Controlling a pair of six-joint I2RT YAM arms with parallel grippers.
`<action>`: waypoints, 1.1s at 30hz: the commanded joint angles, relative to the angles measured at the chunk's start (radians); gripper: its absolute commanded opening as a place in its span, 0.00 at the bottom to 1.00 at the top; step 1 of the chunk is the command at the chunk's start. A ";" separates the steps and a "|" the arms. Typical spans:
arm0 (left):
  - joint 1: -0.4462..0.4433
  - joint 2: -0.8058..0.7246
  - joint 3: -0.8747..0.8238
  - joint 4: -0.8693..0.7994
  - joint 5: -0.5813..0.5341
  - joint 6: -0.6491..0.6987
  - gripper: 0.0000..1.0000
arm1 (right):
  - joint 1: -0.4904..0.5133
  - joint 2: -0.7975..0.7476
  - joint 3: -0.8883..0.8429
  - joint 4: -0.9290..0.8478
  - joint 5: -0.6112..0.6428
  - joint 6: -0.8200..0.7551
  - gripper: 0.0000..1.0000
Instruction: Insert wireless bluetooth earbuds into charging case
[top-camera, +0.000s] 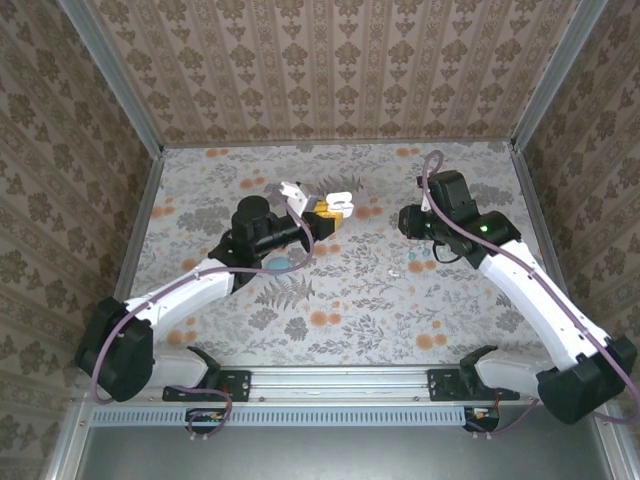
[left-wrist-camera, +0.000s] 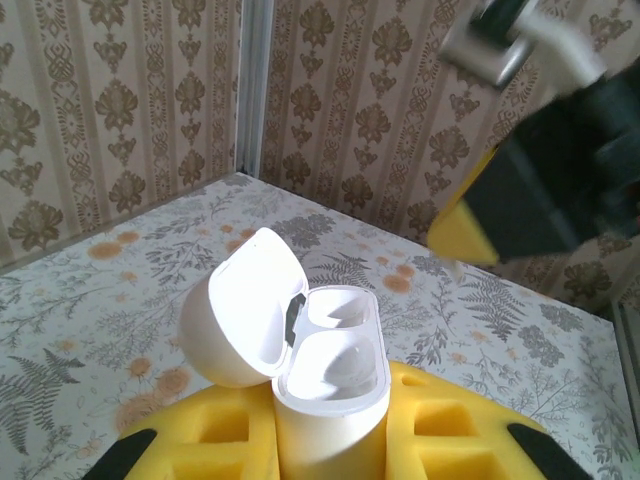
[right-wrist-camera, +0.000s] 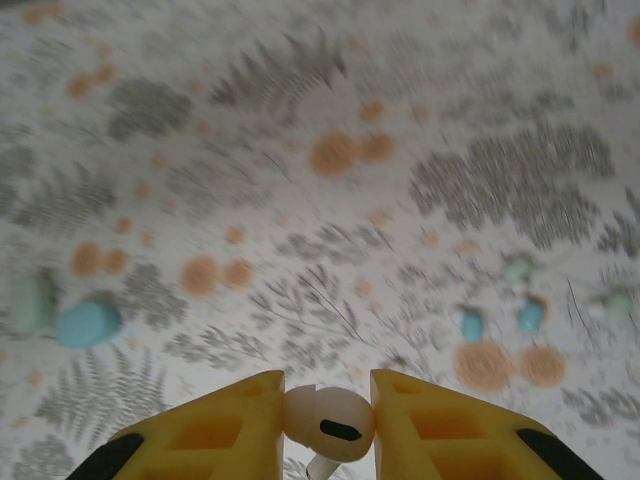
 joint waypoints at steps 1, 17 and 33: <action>-0.017 0.012 0.054 0.034 0.039 -0.017 0.21 | 0.041 -0.028 0.058 0.057 0.068 -0.065 0.28; -0.065 0.024 0.072 0.088 0.084 0.005 0.21 | 0.214 0.027 0.178 0.186 0.061 -0.143 0.28; -0.070 0.005 0.068 0.102 0.063 -0.022 0.21 | 0.244 0.062 0.143 0.211 0.063 -0.173 0.27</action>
